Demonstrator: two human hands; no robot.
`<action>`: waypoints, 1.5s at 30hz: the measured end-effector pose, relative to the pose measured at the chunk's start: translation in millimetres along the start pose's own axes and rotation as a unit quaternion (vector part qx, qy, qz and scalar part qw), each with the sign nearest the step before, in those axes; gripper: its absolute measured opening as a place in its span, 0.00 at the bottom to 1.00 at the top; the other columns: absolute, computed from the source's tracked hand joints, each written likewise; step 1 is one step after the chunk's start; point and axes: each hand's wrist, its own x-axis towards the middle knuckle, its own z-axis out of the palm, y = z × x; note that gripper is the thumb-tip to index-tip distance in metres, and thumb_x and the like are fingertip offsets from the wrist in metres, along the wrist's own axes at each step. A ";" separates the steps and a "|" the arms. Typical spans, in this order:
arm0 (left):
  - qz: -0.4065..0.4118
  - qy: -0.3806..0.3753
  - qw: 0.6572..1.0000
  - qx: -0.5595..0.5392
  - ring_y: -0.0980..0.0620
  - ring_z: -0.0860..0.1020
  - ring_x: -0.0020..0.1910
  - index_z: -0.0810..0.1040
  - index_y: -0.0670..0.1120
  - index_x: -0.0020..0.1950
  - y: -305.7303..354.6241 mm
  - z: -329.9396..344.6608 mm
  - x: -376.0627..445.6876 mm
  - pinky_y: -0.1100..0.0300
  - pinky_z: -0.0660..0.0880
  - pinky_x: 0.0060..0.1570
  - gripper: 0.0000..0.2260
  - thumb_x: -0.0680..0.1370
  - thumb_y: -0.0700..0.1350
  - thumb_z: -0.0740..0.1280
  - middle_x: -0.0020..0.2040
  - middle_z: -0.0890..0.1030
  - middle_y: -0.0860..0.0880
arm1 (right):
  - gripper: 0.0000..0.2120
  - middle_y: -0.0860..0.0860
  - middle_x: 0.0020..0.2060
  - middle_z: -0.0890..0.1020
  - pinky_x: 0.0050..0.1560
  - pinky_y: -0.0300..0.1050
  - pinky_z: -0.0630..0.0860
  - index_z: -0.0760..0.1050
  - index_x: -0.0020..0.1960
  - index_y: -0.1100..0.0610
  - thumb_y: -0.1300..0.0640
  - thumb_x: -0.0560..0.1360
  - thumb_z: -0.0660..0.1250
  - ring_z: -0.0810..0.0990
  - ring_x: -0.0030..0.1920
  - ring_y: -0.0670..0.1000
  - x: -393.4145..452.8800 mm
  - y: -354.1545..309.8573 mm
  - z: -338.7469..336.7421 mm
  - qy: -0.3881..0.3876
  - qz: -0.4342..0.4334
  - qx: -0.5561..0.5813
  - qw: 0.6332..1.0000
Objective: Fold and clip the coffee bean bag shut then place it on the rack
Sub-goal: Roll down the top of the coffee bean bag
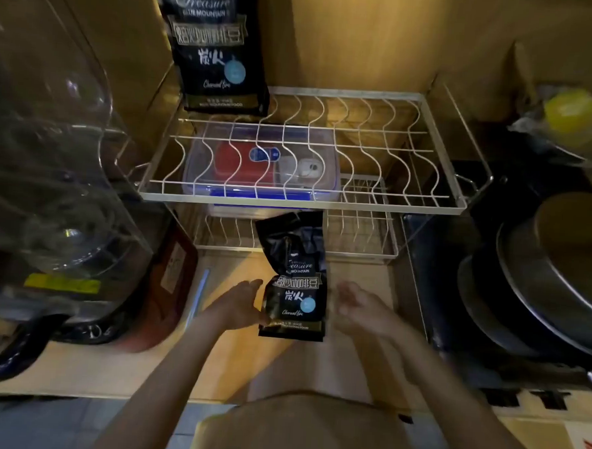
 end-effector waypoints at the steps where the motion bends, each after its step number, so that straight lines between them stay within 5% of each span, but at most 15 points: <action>1: -0.003 0.006 1.000 -0.022 0.44 0.58 0.72 0.51 0.44 0.73 -0.8 5.1 0.6 0.52 0.61 0.68 0.41 0.68 0.50 0.72 0.73 0.60 0.41 | 0.29 0.56 0.68 0.69 0.64 0.47 0.68 0.59 0.69 0.56 0.59 0.72 0.66 0.69 0.65 0.53 1.0 3.5 6.0 0.006 -0.004 0.025 1.000; 5: 0.012 0.038 0.989 -0.139 0.43 0.55 0.74 0.47 0.45 0.74 -7.0 27.4 3.0 0.45 0.59 0.70 0.48 0.65 0.49 0.76 0.75 0.56 0.41 | 0.40 0.53 0.69 0.67 0.62 0.36 0.68 0.56 0.69 0.51 0.63 0.65 0.75 0.67 0.65 0.48 5.8 14.5 28.4 -0.010 -0.026 0.124 0.992; 8: 0.023 0.061 0.970 -0.236 0.45 0.62 0.71 0.48 0.46 0.73 -12.3 37.0 5.8 0.48 0.64 0.68 0.49 0.63 0.47 0.77 0.73 0.60 0.43 | 0.47 0.54 0.68 0.68 0.66 0.47 0.68 0.52 0.73 0.55 0.70 0.62 0.74 0.68 0.66 0.50 13.5 17.9 41.0 -0.017 -0.014 0.224 0.974; 11: 0.018 0.036 0.940 -0.340 0.47 0.65 0.69 0.53 0.46 0.73 -15.2 41.1 12.6 0.46 0.66 0.67 0.46 0.63 0.44 0.78 0.70 0.66 0.45 | 0.43 0.51 0.62 0.74 0.58 0.42 0.75 0.58 0.70 0.55 0.72 0.62 0.74 0.74 0.60 0.48 23.5 19.9 48.5 -0.032 0.002 0.275 0.961; 15: 0.020 0.012 0.921 -0.390 0.49 0.71 0.63 0.64 0.48 0.68 -15.4 41.6 21.9 0.57 0.70 0.58 0.36 0.63 0.40 0.77 0.62 0.75 0.48 | 0.31 0.51 0.56 0.78 0.45 0.36 0.78 0.69 0.61 0.54 0.70 0.62 0.74 0.78 0.51 0.43 29.6 20.0 47.2 -0.038 0.052 0.291 0.955; 21: 0.012 0.020 0.915 -0.402 0.50 0.73 0.60 0.67 0.46 0.64 -19.0 49.8 26.2 0.61 0.72 0.53 0.36 0.60 0.37 0.78 0.59 0.75 0.50 | 0.33 0.56 0.59 0.78 0.55 0.43 0.77 0.68 0.62 0.60 0.73 0.60 0.74 0.77 0.56 0.51 31.0 17.7 47.1 -0.020 0.051 0.266 0.962; 25: 0.032 0.064 0.923 -0.377 0.58 0.73 0.55 0.67 0.49 0.63 -19.3 49.8 25.4 0.66 0.72 0.53 0.38 0.57 0.37 0.80 0.54 0.74 0.57 | 0.38 0.57 0.60 0.77 0.61 0.52 0.74 0.65 0.64 0.59 0.73 0.58 0.75 0.75 0.60 0.54 33.4 12.0 48.9 0.017 0.004 0.216 0.976; 28: 0.058 0.119 0.925 -0.356 0.64 0.74 0.49 0.69 0.55 0.55 -14.7 51.0 25.8 0.79 0.70 0.42 0.34 0.56 0.34 0.79 0.50 0.75 0.61 | 0.38 0.54 0.57 0.78 0.52 0.43 0.77 0.64 0.64 0.57 0.70 0.59 0.76 0.77 0.57 0.52 33.0 11.6 50.7 0.068 -0.030 0.180 0.981; 33: 0.059 0.149 0.949 -0.271 0.48 0.75 0.57 0.69 0.43 0.60 -5.4 50.0 18.8 0.61 0.70 0.52 0.31 0.61 0.38 0.78 0.56 0.77 0.47 | 0.37 0.53 0.58 0.77 0.58 0.47 0.76 0.64 0.65 0.58 0.69 0.60 0.75 0.76 0.59 0.50 31.0 11.9 55.5 0.102 -0.053 0.149 0.982; 36: 0.037 0.088 0.977 -0.193 0.45 0.71 0.62 0.66 0.43 0.64 6.9 42.4 7.8 0.61 0.68 0.56 0.29 0.67 0.42 0.74 0.62 0.73 0.43 | 0.35 0.49 0.56 0.77 0.52 0.35 0.75 0.65 0.65 0.57 0.68 0.61 0.75 0.76 0.56 0.47 29.9 15.5 57.1 0.107 -0.041 0.139 0.984; 40: -0.035 -0.118 0.990 0.069 0.43 0.70 0.62 0.67 0.45 0.65 37.7 -2.5 -24.4 0.57 0.69 0.55 0.25 0.73 0.56 0.64 0.63 0.72 0.42 | 0.33 0.46 0.52 0.77 0.45 0.26 0.73 0.66 0.63 0.56 0.66 0.62 0.74 0.76 0.53 0.45 28.3 16.1 59.4 0.121 -0.053 0.130 0.983; 42: 0.061 -0.128 0.987 0.081 0.46 0.74 0.57 0.72 0.48 0.61 61.3 -29.4 -43.8 0.56 0.72 0.55 0.19 0.74 0.56 0.63 0.60 0.77 0.44 | 0.29 0.46 0.51 0.78 0.48 0.32 0.75 0.68 0.60 0.53 0.66 0.63 0.74 0.77 0.53 0.47 26.5 15.7 62.5 0.124 -0.058 0.154 0.979; 45: 0.264 0.025 0.964 0.019 0.49 0.76 0.53 0.74 0.50 0.58 98.6 -55.0 -61.3 0.50 0.75 0.53 0.12 0.74 0.49 0.64 0.56 0.79 0.47 | 0.25 0.48 0.52 0.80 0.49 0.40 0.77 0.69 0.57 0.49 0.60 0.63 0.73 0.79 0.52 0.47 23.0 15.8 68.7 0.154 -0.077 0.116 0.978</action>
